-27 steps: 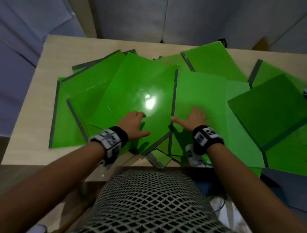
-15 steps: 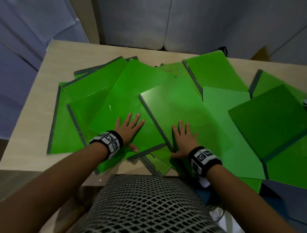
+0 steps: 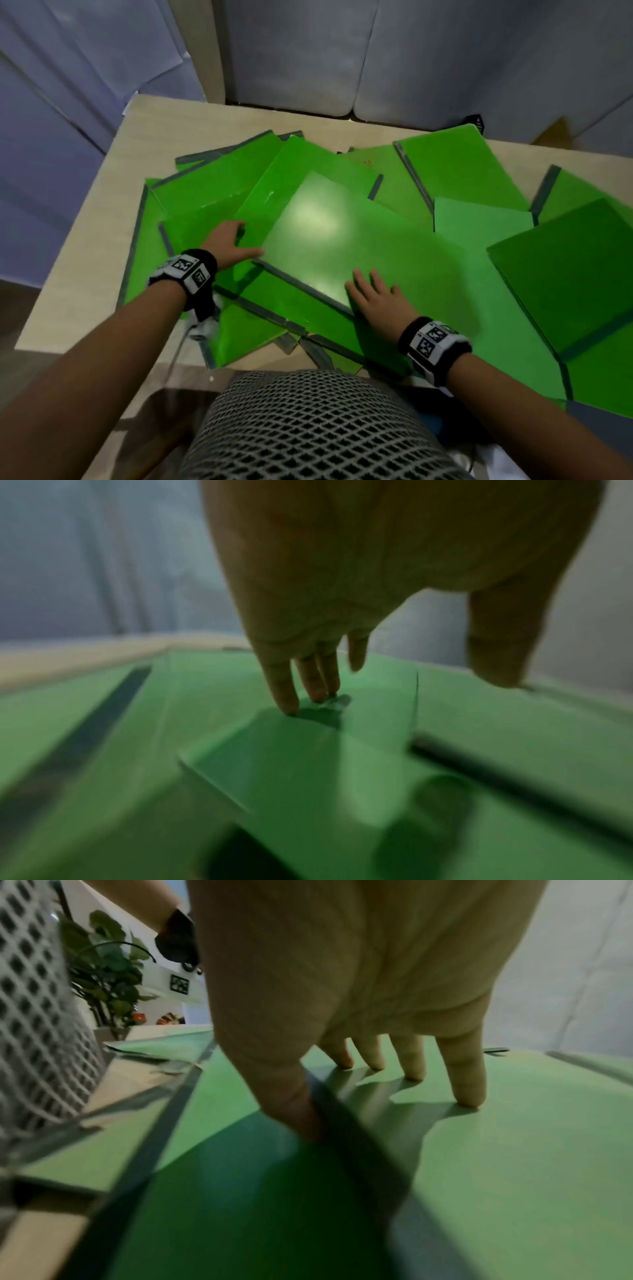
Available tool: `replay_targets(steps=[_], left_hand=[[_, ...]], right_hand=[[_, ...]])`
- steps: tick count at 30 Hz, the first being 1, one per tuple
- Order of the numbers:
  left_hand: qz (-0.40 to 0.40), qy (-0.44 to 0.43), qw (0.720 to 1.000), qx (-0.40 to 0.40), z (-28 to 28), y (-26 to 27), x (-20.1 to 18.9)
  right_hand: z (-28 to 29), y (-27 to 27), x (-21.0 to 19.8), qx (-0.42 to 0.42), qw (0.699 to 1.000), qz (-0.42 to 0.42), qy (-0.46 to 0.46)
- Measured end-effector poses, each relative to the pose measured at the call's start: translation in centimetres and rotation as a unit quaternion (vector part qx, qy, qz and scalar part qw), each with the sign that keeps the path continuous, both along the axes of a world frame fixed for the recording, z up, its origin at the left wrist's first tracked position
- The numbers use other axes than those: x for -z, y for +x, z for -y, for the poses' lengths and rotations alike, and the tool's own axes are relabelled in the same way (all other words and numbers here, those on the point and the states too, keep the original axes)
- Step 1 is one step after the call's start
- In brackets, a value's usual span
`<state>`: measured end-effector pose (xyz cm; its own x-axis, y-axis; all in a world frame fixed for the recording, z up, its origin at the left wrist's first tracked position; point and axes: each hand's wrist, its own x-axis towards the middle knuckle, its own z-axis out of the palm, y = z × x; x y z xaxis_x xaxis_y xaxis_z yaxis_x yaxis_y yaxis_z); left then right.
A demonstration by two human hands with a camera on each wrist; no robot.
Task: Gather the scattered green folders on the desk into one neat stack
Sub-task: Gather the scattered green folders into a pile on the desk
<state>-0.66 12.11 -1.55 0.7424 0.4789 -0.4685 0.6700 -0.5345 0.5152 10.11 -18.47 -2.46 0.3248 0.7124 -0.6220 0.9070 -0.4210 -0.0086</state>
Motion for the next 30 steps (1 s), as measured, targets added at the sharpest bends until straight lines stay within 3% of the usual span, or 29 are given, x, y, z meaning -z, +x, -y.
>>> replay_targets(steps=[2, 4, 7, 9, 11, 12, 13, 16, 20, 24, 27, 28, 30], left_hand=[[0.015, -0.061, 0.990, -0.129, 0.7, 0.4, 0.3], [-0.004, -0.063, 0.984, -0.169, 1.2, 0.9, 0.6], [-0.054, -0.003, 0.987, -0.152, 1.7, 1.3, 0.8], [-0.080, 0.037, 0.987, -0.134, 2.3, 1.4, 0.7], [-0.098, 0.051, 0.985, -0.131, 2.7, 1.6, 0.7], [-0.100, 0.043, 0.984, -0.137, 2.9, 1.7, 0.8], [-0.097, 0.025, 0.984, -0.148, 3.1, 1.8, 0.8], [-0.077, -0.032, 0.980, -0.181, 3.4, 2.0, 0.8], [-0.093, -0.093, 0.970, -0.206, 2.2, 1.9, 0.4], [-0.084, -0.126, 0.961, -0.230, 0.9, 1.8, 0.2], [-0.095, -0.130, 0.961, -0.224, 0.9, 1.7, -0.4], [-0.093, -0.134, 0.960, -0.226, 0.9, 1.6, -0.7], [-0.080, -0.152, 0.959, -0.226, 0.8, 1.3, -1.1]], right_hand=[[-0.8, -0.4, -0.6, -0.026, 0.999, -0.044, 0.019], [-2.2, 0.3, -1.4, 0.007, 0.997, -0.052, 0.055], [-3.6, 3.5, -2.5, 0.216, 0.968, 0.047, 0.122], [-2.6, 6.2, -2.7, 0.428, 0.893, 0.088, 0.112], [-0.5, 8.2, -2.0, 0.618, 0.781, 0.037, 0.082], [0.6, 8.8, -1.4, 0.674, 0.736, 0.014, 0.066], [1.6, 9.0, -0.9, 0.709, 0.704, -0.002, 0.051], [3.4, 8.8, 0.2, 0.761, 0.646, -0.030, 0.059], [4.7, 8.3, 0.7, 0.815, 0.558, -0.081, 0.132], [3.6, 8.0, 0.0, 0.810, 0.540, -0.170, 0.151], [2.6, 7.8, 0.0, 0.815, 0.522, -0.189, 0.168], [2.3, 7.8, 0.1, 0.819, 0.523, -0.170, 0.164], [1.9, 7.5, -0.2, 0.809, 0.563, -0.098, 0.138]])
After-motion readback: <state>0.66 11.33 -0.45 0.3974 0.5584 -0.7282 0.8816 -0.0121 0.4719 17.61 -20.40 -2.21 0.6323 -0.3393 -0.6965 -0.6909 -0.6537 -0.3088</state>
